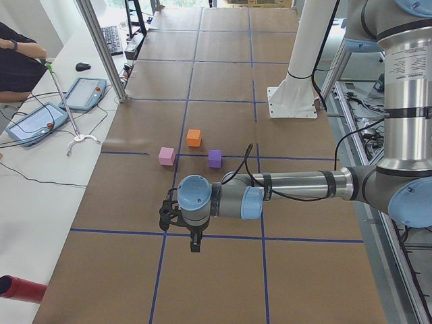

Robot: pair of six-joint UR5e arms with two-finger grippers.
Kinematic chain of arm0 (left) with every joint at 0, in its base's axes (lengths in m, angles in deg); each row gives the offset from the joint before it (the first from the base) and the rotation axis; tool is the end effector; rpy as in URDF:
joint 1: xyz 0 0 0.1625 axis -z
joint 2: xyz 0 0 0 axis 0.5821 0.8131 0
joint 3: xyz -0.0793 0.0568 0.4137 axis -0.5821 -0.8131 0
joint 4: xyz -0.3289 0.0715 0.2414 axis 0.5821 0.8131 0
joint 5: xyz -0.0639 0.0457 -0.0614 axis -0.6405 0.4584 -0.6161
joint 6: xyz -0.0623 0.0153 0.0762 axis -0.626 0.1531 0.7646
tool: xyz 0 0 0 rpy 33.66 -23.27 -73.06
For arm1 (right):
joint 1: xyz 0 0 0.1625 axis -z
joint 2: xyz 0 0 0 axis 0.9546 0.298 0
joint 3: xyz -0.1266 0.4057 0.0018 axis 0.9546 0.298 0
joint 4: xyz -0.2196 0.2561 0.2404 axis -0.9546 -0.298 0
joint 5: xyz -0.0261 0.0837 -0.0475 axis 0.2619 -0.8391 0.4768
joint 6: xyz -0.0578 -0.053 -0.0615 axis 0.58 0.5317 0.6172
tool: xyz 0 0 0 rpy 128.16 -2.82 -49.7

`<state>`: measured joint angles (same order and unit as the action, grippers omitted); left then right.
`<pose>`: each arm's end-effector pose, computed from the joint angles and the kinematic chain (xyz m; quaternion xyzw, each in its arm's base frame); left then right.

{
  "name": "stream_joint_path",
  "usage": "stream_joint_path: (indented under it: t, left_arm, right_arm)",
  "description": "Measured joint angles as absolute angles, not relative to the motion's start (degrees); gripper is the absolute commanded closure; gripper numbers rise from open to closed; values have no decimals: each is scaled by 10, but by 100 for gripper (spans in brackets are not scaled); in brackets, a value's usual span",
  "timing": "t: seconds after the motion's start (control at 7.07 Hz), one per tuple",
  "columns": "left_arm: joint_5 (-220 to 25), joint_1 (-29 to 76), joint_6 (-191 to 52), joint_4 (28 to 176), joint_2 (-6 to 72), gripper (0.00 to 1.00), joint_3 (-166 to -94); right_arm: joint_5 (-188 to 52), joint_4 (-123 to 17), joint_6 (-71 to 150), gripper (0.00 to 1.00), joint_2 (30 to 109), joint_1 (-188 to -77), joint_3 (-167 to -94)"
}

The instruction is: Arrange blocks in a line

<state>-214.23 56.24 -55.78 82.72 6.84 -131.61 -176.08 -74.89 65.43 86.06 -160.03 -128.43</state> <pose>-0.0735 -0.4449 0.6702 0.0283 0.4073 -0.0109 0.9128 0.0436 -0.5151 0.6369 -0.0129 -0.3552 -0.0835 0.9310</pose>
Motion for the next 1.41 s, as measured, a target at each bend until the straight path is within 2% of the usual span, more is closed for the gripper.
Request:
stream_joint_path:
  t: [0.57,0.99,1.41]
  left_arm:
    - [-2122,477,-598,824,104,0,-1343]
    - [-2103,385,-758,824,203,0,-1367]
    - [-2068,260,-914,828,318,0,-1358]
  right_arm:
    - [-1761,-749,654,0,861,-1600,-1284]
    - [-1761,-749,654,0,861,-1600,-1284]
    - [-1761,-749,654,0,861,-1600,-1284]
